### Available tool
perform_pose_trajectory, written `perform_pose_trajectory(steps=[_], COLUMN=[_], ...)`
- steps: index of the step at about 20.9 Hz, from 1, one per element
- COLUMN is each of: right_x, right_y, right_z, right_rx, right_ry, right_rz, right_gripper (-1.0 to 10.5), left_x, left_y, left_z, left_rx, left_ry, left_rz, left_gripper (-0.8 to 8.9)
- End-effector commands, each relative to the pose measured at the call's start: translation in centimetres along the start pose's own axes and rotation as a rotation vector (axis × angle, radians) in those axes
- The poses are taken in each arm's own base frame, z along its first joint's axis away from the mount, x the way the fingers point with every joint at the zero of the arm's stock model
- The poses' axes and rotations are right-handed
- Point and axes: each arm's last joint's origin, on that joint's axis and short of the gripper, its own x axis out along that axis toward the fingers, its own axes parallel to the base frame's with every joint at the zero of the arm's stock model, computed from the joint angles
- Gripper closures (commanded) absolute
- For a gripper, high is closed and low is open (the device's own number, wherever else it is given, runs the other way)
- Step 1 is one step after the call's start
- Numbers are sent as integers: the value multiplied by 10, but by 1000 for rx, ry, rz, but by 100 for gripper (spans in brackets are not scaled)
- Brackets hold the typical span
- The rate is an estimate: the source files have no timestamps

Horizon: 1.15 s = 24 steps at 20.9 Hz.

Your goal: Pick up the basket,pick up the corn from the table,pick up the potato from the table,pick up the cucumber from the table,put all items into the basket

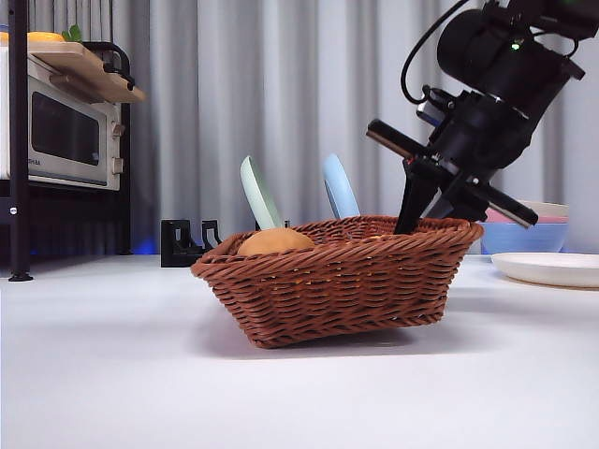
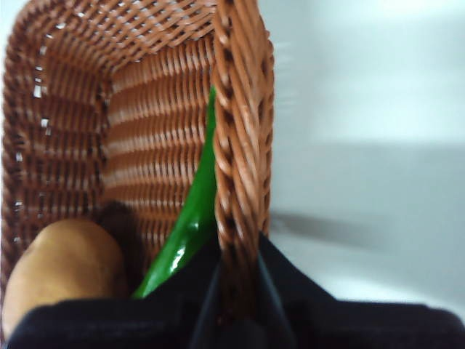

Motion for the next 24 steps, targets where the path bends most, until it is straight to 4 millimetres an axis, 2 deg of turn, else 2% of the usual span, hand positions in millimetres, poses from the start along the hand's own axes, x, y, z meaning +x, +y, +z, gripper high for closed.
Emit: perform_pose_trajectory(steps=[1,4,6,9,13,15,17,20,21,22,24], right_x=[2,1,-2,-16,-49,-67,-89,-119,-126,-134,-147], right_y=[-1,-2,-2,-3,6,12,19,26,27,29,30], right_z=[0,-1,-1,1,2,0,-3,-10,-13,-16,-20], right_rx=[7,8,6,-12,-97,-151,-223,-322,-351,-380,-402], right_ry=[-4,-10,-15,-32,-87,-121,-162,-209,-220,-237,-274], right_rz=[-12,-48,-63,-65,-49,-48,-42,-37,-41,-63,-126], right_gripper=[845,585,485,470,475,480,546,844,929,966,957], left_x=[-3,-3,-3,-4,-5,-6,-7,-9,-9,-8,-6], left_y=[1,3,3,4,5,7,9,10,10,10,10], left_z=[-2,-5,-7,-11,-18,-22,-27,-36,-38,-42,-51], left_rx=[21,43,66,104,161,200,244,273,278,284,292], left_ry=[19,49,70,111,179,223,284,363,381,399,420], left_rz=[9,41,68,86,107,149,191,192,191,191,190], left_gripper=[288,288,288,288,294,366,501,802,830,821,821])
